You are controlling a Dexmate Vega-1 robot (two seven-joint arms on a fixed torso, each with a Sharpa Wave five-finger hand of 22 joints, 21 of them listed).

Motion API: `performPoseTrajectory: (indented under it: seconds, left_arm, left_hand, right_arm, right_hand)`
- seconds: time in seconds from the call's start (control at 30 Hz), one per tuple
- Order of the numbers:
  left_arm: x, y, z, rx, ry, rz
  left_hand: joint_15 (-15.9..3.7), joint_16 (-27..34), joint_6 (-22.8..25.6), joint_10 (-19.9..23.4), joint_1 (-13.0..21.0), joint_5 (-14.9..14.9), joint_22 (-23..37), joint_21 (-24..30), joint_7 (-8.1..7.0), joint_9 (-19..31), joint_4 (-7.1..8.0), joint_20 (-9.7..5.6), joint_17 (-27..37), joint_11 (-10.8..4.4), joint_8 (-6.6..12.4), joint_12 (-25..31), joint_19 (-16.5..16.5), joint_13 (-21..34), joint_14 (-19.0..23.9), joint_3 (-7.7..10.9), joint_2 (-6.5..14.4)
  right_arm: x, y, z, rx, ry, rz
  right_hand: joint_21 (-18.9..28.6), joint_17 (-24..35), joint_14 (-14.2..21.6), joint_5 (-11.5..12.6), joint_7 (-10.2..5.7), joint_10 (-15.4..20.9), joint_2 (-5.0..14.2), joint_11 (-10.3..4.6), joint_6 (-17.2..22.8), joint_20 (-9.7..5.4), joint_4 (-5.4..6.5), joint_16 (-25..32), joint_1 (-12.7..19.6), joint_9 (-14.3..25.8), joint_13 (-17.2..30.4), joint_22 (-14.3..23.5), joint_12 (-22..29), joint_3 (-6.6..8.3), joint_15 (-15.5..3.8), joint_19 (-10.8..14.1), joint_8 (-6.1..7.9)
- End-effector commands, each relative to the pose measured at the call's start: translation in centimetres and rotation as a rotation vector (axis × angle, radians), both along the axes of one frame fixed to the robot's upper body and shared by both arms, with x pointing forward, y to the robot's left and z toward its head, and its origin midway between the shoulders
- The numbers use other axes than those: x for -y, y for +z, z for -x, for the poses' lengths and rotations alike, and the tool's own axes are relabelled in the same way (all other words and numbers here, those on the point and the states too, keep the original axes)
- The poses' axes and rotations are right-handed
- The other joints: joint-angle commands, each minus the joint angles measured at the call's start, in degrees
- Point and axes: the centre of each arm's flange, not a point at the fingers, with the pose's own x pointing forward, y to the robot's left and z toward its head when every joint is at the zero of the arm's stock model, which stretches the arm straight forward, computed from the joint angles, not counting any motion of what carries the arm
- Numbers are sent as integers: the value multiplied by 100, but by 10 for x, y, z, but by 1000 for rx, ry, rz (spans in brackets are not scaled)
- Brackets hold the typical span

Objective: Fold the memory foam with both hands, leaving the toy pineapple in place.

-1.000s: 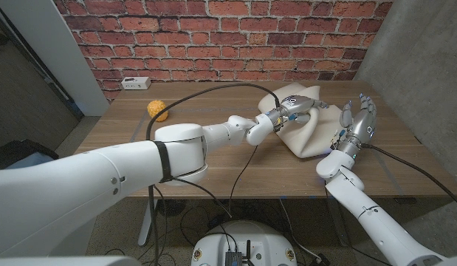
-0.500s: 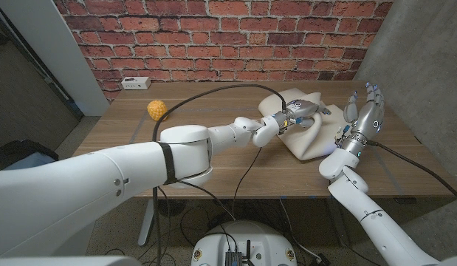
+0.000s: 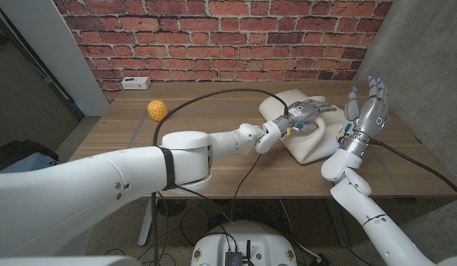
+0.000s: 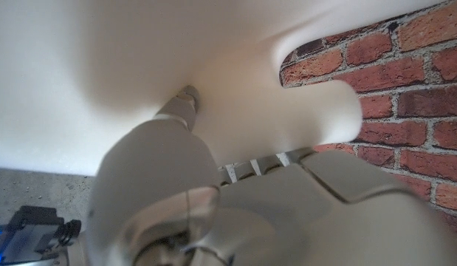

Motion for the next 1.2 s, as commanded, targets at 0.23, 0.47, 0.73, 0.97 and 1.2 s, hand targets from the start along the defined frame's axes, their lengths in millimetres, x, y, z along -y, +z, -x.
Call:
performPoseTrajectory:
  seconds: [0.23, 0.47, 0.73, 0.97, 1.2]
  left_arm:
    - [-3, -18, -1, 138, 89, -16]
    - [-3, -25, 0, 220, 107, -70]
    - [-3, -29, -2, 255, 142, -112]
    - [-5, -29, -5, 221, 165, -84]
    - [-10, -29, -9, 130, 183, 22]
  left_hand:
    - [336, -21, -1805, -1929, -914, 353, 92, -657, 205, 5, 330, 310, 35, 471, -47, -58, -1075, 32, -1662, -761, -266]
    - [986, 10, -3219, -3254, -1510, 515, 141, -757, 479, 26, 607, 776, 70, 1095, -40, -30, -2556, 53, -2859, -1266, -373]
    - [1245, 32, -4317, -3933, -1927, 618, 124, -738, 727, 44, 841, 806, 113, 1395, -45, -10, -3447, 91, -3617, -1683, -502]
    - [1271, 52, -4804, -4275, -2329, 705, 121, -726, 791, 54, 1075, 811, 137, 1447, -76, -1, -3855, 104, -3948, -1989, -568]
    - [1237, 127, -4888, -4276, -3054, 747, 124, -661, 742, 56, 1481, 815, 144, 1366, -122, 38, -4005, 106, -3951, -2385, -579]
  right_arm:
    - [-4, 8, 4, -17, -52, 67]
    - [-6, 14, 3, -47, -60, 88]
    - [-7, 21, 3, -82, -64, 117]
    - [-9, 28, 5, -150, -94, 191]
    - [-10, 30, 3, -186, -106, 221]
  right_hand:
    - [-8, -1, 71, -10, 11, 60, -124, -17, 88, 23, -12, 11, -41, 6, 15, 13, 4, -63, -131, 35, 56]
    - [-14, -9, 78, -6, 6, 77, -146, -7, 134, 36, -28, 3, -42, 6, 15, 14, 3, -76, -144, 41, 67]
    - [-14, -10, 161, 1, 7, 159, -133, -17, 278, 53, -31, 25, -53, 7, 14, 16, 20, -94, -162, 84, 106]
    - [-33, -3, 194, -19, 1, 141, -262, -10, 281, 73, 6, 23, -202, 4, 14, 20, -5, -207, -136, 84, 80]
    - [-45, 4, 190, -21, -20, 136, -320, -32, 271, 91, 38, 13, -302, 4, 15, 23, -17, -273, -131, 83, 63]
